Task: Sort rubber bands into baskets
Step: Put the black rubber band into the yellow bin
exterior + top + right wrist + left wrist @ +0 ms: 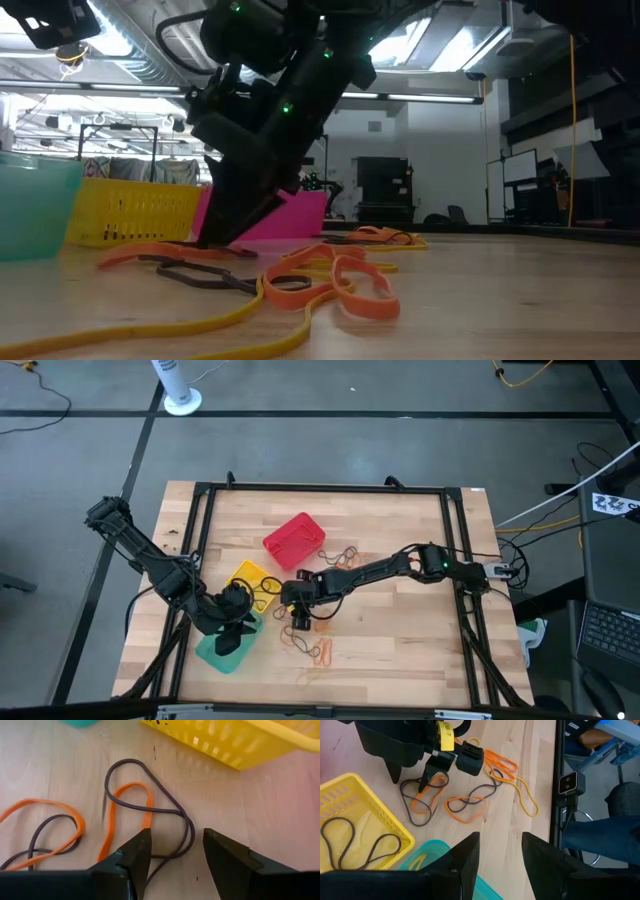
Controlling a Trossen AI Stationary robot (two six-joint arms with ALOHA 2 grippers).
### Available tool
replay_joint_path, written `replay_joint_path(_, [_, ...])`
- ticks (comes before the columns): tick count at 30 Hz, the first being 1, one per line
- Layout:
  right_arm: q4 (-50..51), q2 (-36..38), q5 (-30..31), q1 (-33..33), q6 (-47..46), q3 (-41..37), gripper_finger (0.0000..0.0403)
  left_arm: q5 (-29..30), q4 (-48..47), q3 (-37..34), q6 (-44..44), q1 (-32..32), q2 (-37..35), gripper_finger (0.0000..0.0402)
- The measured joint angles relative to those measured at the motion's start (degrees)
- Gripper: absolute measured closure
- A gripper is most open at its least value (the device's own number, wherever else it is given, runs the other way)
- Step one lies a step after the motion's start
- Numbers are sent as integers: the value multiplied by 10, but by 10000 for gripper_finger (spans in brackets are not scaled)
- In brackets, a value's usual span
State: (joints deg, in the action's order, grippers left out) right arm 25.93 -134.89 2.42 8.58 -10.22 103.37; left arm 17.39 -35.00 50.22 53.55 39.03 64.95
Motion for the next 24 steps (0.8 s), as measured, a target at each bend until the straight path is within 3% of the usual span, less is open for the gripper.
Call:
replay_joint_path(6, [1, 0, -6, -8, 0, 0, 261, 0, 0, 0, 1, 0, 0, 259])
replay_joint_path(14, [5, 0, -21, -15, -13, 0, 386, 0, 0, 0, 1, 0, 0, 259])
replay_joint_path(20, [7, 2, -50, -15, -37, 0, 380, 0, 2, 0, 11, 0, 0, 259])
replay_joint_path(24, [46, 6, -80, -15, -45, 21, 396, -5, 4, 0, 34, 0, -2, 259])
